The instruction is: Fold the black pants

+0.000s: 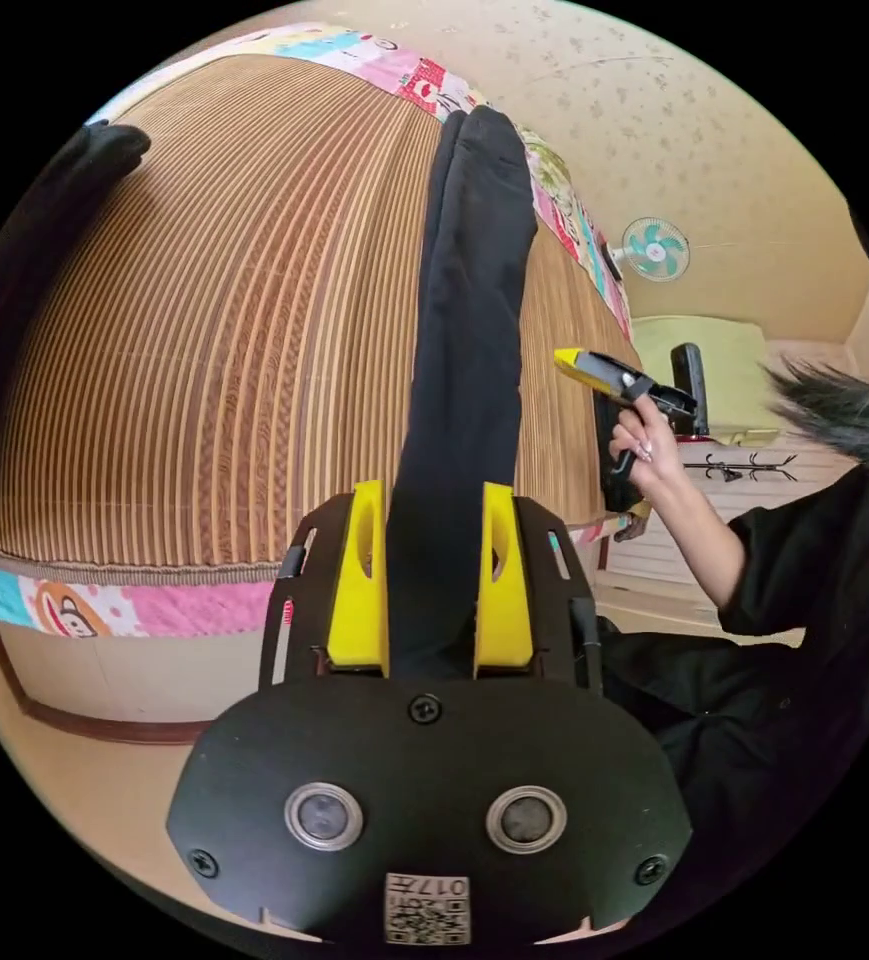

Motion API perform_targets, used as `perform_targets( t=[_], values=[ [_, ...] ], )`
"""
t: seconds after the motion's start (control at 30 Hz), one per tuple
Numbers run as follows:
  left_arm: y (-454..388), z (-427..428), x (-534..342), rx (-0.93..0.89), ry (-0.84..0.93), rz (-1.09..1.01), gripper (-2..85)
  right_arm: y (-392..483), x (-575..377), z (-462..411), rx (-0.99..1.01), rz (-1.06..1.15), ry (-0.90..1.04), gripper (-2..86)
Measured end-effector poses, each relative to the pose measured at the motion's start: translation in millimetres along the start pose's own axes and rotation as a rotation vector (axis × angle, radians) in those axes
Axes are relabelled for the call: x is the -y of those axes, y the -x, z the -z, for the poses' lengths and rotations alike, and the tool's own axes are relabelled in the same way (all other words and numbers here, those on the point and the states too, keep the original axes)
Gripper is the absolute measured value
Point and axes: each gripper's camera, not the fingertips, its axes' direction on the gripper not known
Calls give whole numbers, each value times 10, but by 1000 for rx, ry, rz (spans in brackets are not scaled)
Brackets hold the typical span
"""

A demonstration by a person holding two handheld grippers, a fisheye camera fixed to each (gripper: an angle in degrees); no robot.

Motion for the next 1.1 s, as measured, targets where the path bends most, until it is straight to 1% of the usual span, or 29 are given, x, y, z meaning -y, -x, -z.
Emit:
perform_targets(
  t=[0.07,0.1,0.13,0.17,0.2,0.23,0.27,0.3,0.33,0.37,0.4,0.43,0.47,0.5,0.53,0.57,0.6,0.67,0.73,0.77,0.87,0.9,0.93,1.0,1.03,1.07,1.1],
  values=[
    [40,-206,29,22,75,4,114,212,527,-147,25,70,-26,110],
    [37,-354,-4,-26,124,-1,84,373,846,-304,19,121,-38,119],
    [23,-444,-71,-87,128,16,68,523,1130,-522,-14,158,-30,116],
    [21,-452,-113,-110,108,39,66,591,1257,-658,-37,175,-12,115],
    [25,-438,-199,-162,63,84,58,696,1476,-963,-95,195,57,106],
    [26,-418,-277,-207,26,114,46,735,1627,-1239,-184,158,128,87],
    [24,-406,-315,-228,10,123,42,750,1662,-1294,-215,134,134,73],
    [11,-367,-385,-286,-28,129,33,822,1659,-1240,-191,131,100,55],
    [-26,-325,-439,-366,-60,115,28,921,1581,-1097,-171,151,48,47],
    [-59,-304,-462,-386,-69,104,26,974,1513,-1012,-161,171,13,46],
    [-143,-277,-506,-371,-71,79,25,1055,1347,-857,-140,215,-52,43],
    [-212,-297,-543,-318,-47,60,26,1068,1195,-786,-124,243,-75,43],
    [-223,-335,-558,-290,-26,62,27,1046,1132,-784,-115,249,-68,42],
    [-181,-450,-579,-247,28,103,32,943,1037,-821,-79,237,-3,44],
    [-95,-552,-585,-256,63,148,38,782,932,-804,-27,187,53,47],
    [-47,-579,-584,-275,64,164,41,700,858,-749,0,166,49,49],
    [39,-582,-569,-306,50,187,49,540,674,-569,46,134,2,56],
    [112,-481,-516,-311,3,185,78,306,372,-286,67,88,-51,67],
    [123,-328,-415,-278,-52,143,99,14,-38,-82,50,-12,-7,83],
    [118,-321,-381,-276,-48,127,100,-37,-146,-60,48,-31,8,87],
    [44,-494,-209,-278,66,44,107,-103,-672,-93,136,-44,101,90],
    [-21,-620,-170,-273,130,6,103,-47,-844,-176,196,-32,163,82],
    [-89,-704,-164,-262,163,-21,77,53,-1004,-248,224,-13,222,72],
    [-167,-709,-190,-257,158,-51,52,189,-1216,-175,237,-8,233,52],
    [-197,-695,-214,-317,160,-89,45,221,-1309,0,270,-8,195,47],
    [-194,-700,-228,-362,168,-98,43,218,-1340,69,285,-13,195,45],
    [-147,-736,-261,-446,191,-87,43,192,-1403,172,282,-19,208,44]
  ],
)
